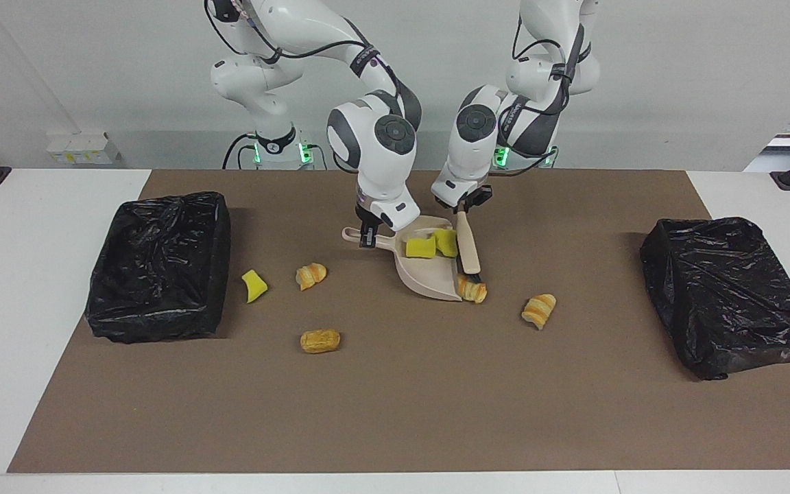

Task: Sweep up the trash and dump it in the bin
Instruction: 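Sweep the sponges into the dustpan with the brush in the left gripper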

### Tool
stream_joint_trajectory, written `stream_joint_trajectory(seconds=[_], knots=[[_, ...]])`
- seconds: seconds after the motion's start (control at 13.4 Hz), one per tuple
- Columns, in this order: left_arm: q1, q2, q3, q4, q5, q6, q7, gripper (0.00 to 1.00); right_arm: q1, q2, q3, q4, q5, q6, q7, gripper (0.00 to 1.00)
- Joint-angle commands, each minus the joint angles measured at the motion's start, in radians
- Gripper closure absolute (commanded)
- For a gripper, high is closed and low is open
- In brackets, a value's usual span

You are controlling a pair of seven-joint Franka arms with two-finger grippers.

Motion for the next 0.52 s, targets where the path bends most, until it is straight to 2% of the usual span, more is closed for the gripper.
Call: stream_joint_trajectory(seconds=[0.0,0.3,0.45], knots=[[-0.011,-0.017,0.120,0.109,0.014,-0.145,0.155,1.00,-0.011,-0.029,0.006,-0.032,-0.002,-0.010,0.023,1.00],[-0.011,0.004,0.295,0.135,0.020,-0.084,0.409,1.00,-0.011,-0.029,0.006,-0.032,-0.002,-0.008,0.023,1.00],[-0.003,0.032,0.358,0.137,0.113,-0.014,0.543,1.00,-0.010,-0.029,0.006,-0.032,-0.002,-0.010,0.029,1.00]])
